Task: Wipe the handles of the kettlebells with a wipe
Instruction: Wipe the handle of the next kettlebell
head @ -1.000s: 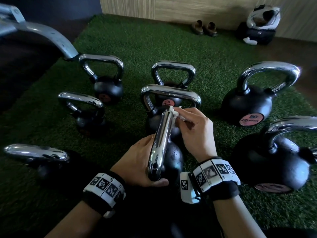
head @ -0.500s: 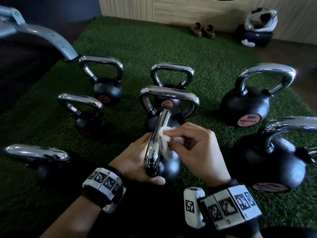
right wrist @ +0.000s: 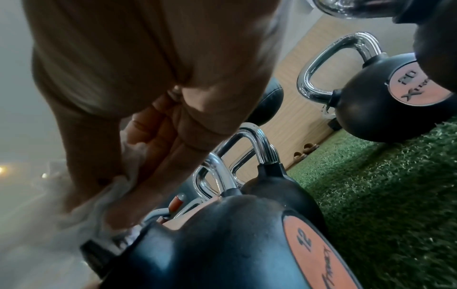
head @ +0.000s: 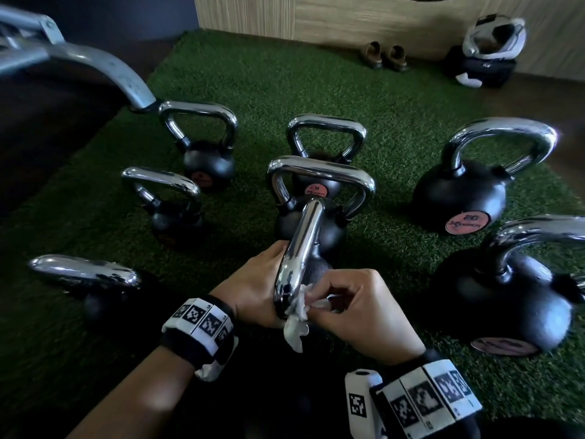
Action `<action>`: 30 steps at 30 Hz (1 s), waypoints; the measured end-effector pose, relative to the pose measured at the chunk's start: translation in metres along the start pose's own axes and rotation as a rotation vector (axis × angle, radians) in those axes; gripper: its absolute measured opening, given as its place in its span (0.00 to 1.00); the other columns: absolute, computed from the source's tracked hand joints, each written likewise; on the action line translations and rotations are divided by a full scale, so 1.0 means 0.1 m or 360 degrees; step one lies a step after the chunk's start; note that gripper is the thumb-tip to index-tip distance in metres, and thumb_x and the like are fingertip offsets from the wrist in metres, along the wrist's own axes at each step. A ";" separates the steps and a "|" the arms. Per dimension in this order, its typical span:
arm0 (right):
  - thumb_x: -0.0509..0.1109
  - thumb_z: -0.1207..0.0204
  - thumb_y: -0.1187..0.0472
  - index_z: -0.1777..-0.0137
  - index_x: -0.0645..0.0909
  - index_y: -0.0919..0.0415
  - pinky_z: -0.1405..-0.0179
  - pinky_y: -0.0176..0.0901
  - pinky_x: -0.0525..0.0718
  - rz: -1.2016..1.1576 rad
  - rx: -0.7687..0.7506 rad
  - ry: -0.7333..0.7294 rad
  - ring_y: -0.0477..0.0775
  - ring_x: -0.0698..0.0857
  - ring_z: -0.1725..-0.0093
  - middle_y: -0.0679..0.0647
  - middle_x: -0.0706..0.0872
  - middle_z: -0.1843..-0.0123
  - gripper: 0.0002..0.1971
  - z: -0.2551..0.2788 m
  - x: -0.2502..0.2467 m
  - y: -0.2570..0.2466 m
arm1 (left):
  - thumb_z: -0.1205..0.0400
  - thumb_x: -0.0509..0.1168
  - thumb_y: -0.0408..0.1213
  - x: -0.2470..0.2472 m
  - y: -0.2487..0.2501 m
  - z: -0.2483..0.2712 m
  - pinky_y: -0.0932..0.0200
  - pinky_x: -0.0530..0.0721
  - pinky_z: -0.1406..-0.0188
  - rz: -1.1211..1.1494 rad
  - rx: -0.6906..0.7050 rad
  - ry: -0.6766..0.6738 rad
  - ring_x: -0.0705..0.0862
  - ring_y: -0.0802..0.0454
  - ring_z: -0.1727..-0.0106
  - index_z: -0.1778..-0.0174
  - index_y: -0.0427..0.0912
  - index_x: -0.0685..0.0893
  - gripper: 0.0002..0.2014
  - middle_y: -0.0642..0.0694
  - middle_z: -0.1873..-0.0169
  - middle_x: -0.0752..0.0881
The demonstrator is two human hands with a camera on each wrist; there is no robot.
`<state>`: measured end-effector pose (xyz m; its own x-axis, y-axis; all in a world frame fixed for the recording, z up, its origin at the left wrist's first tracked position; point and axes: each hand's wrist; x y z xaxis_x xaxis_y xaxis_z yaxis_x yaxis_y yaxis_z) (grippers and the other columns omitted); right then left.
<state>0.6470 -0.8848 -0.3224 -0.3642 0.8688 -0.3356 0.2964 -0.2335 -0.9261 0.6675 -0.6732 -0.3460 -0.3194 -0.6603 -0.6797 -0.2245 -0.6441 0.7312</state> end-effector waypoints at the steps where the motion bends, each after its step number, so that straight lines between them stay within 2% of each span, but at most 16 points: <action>1: 0.86 0.33 0.65 0.64 0.91 0.55 0.60 0.51 0.93 0.0022 -0.0003 -0.0002 0.48 0.94 0.59 0.47 0.94 0.60 0.07 0.01 0.01 0.01 | 0.43 0.80 0.58 -0.01 0.02 0.03 0.48 0.82 0.30 0.0027 -0.0017 0.0007 0.80 0.54 0.38 0.41 0.69 0.68 0.37 0.68 0.44 0.72; 4: 0.85 0.34 0.67 0.63 0.91 0.56 0.63 0.33 0.85 0.0162 0.0025 -0.0036 0.41 0.90 0.64 0.44 0.93 0.63 0.07 0.05 0.04 0.05 | 0.44 0.76 0.63 0.02 0.03 0.07 0.44 0.84 0.31 0.0094 0.0015 0.0082 0.83 0.47 0.33 0.35 0.81 0.64 0.42 0.66 0.40 0.75; 6: 0.84 0.32 0.68 0.59 0.93 0.54 0.60 0.29 0.83 0.0197 0.0076 -0.0068 0.39 0.90 0.63 0.39 0.93 0.62 0.08 0.05 0.02 0.06 | 0.44 0.79 0.62 0.02 0.05 0.08 0.40 0.84 0.30 0.0120 0.0043 0.0108 0.84 0.47 0.32 0.36 0.92 0.59 0.46 0.60 0.36 0.78; 8: 0.82 0.31 0.71 0.52 0.94 0.50 0.56 0.27 0.83 0.0195 0.0103 -0.0023 0.37 0.91 0.58 0.35 0.93 0.59 0.14 -0.01 -0.05 0.09 | 0.44 0.85 0.58 0.03 0.06 0.09 0.37 0.84 0.29 0.0176 0.0084 0.0097 0.83 0.46 0.29 0.33 0.92 0.60 0.51 0.51 0.31 0.80; 11: 0.80 0.29 0.72 0.48 0.94 0.53 0.53 0.26 0.82 0.0287 -0.0020 -0.0073 0.38 0.91 0.53 0.39 0.92 0.55 0.15 -0.18 -0.11 0.10 | 0.43 0.90 0.51 0.04 0.11 0.10 0.37 0.81 0.25 0.0125 0.0165 0.0120 0.80 0.44 0.24 0.29 0.81 0.63 0.53 0.46 0.27 0.80; 13: 0.79 0.27 0.70 0.53 0.94 0.54 0.56 0.27 0.80 0.0396 -0.0085 -0.0265 0.42 0.89 0.55 0.41 0.90 0.54 0.10 -0.27 -0.04 0.10 | 0.43 0.90 0.47 0.03 0.13 0.09 0.37 0.79 0.24 0.0067 0.0226 0.0137 0.78 0.42 0.23 0.31 0.78 0.62 0.53 0.45 0.26 0.79; 16: 0.77 0.27 0.73 0.63 0.91 0.46 0.58 0.26 0.77 0.0427 -0.0086 -0.0461 0.38 0.87 0.58 0.33 0.88 0.57 0.17 -0.32 -0.03 0.07 | 0.44 0.88 0.53 0.05 0.11 0.10 0.38 0.80 0.24 0.0129 0.0217 0.0093 0.79 0.42 0.23 0.27 0.72 0.64 0.53 0.44 0.27 0.80; 18: 0.76 0.24 0.73 0.56 0.93 0.52 0.52 0.33 0.84 0.0302 -0.0087 -0.0546 0.37 0.89 0.50 0.33 0.90 0.51 0.13 -0.31 -0.07 0.02 | 0.48 0.78 0.61 0.06 0.12 0.13 0.36 0.81 0.27 0.0132 0.0087 0.0039 0.81 0.38 0.27 0.20 0.53 0.69 0.57 0.48 0.30 0.80; 19: 0.76 0.22 0.72 0.51 0.94 0.58 0.46 0.41 0.88 0.0207 -0.0073 -0.0577 0.40 0.90 0.44 0.38 0.91 0.46 0.09 -0.29 -0.09 0.01 | 0.49 0.74 0.62 0.07 0.11 0.14 0.34 0.82 0.29 0.0126 0.0042 0.0028 0.82 0.36 0.29 0.19 0.43 0.70 0.59 0.54 0.35 0.79; 20: 0.76 0.21 0.71 0.47 0.94 0.61 0.41 0.46 0.88 0.0139 -0.0054 -0.0594 0.43 0.90 0.41 0.43 0.92 0.42 0.08 -0.27 -0.10 0.00 | 0.49 0.72 0.62 0.07 0.10 0.14 0.33 0.82 0.30 0.0134 0.0023 0.0030 0.82 0.35 0.29 0.20 0.39 0.70 0.59 0.60 0.38 0.78; 21: 0.76 0.20 0.71 0.46 0.94 0.62 0.39 0.51 0.88 0.0119 -0.0041 -0.0591 0.45 0.90 0.40 0.46 0.91 0.41 0.08 -0.27 -0.10 0.01 | 0.49 0.73 0.62 0.08 0.11 0.14 0.33 0.82 0.29 0.0154 0.0024 0.0032 0.82 0.36 0.29 0.19 0.43 0.69 0.59 0.64 0.38 0.77; 22: 0.76 0.21 0.71 0.46 0.94 0.62 0.39 0.55 0.88 0.0149 -0.0036 -0.0577 0.46 0.90 0.40 0.47 0.91 0.41 0.08 -0.28 -0.08 0.02 | 0.48 0.76 0.62 0.08 0.11 0.14 0.34 0.81 0.28 0.0177 0.0050 0.0030 0.81 0.39 0.27 0.18 0.52 0.67 0.58 0.63 0.36 0.77; 24: 0.76 0.21 0.70 0.46 0.94 0.59 0.40 0.59 0.88 0.0213 -0.0035 -0.0578 0.47 0.90 0.41 0.45 0.91 0.42 0.09 -0.30 -0.06 0.04 | 0.46 0.83 0.61 0.07 0.07 0.12 0.38 0.80 0.24 0.0193 0.0134 0.0055 0.79 0.46 0.23 0.23 0.75 0.60 0.56 0.51 0.27 0.77; 26: 0.75 0.21 0.71 0.46 0.93 0.61 0.38 0.56 0.88 0.0152 -0.0036 -0.0598 0.48 0.90 0.40 0.46 0.91 0.42 0.09 -0.30 -0.05 0.05 | 0.45 0.86 0.56 0.07 0.04 0.11 0.37 0.81 0.25 0.0249 0.0139 0.0081 0.79 0.47 0.23 0.26 0.87 0.58 0.57 0.47 0.25 0.77; 28: 0.75 0.20 0.72 0.45 0.92 0.65 0.36 0.54 0.88 -0.0048 0.0011 -0.0585 0.51 0.91 0.40 0.50 0.92 0.42 0.08 -0.27 -0.07 0.07 | 0.43 0.87 0.50 0.09 0.03 0.11 0.36 0.83 0.28 0.0287 0.0119 0.0086 0.82 0.46 0.26 0.25 0.85 0.60 0.57 0.48 0.26 0.78; 30: 0.74 0.20 0.73 0.44 0.91 0.69 0.38 0.57 0.89 -0.0254 0.0077 -0.0554 0.62 0.92 0.43 0.60 0.93 0.44 0.08 -0.24 -0.07 0.09 | 0.43 0.84 0.51 0.12 0.02 0.11 0.36 0.83 0.29 0.0219 0.0127 0.0077 0.82 0.44 0.26 0.21 0.72 0.64 0.54 0.51 0.27 0.78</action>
<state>0.6737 -0.8823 -0.3245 -0.6827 0.6977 -0.2171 0.1726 -0.1348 -0.9757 0.6531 -0.6780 -0.3520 -0.3079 -0.7593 -0.5732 -0.2545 -0.5148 0.8187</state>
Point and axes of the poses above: each hand's wrist, its own z-axis away from the middle knuckle, its own x-axis out of the palm, y = z × x
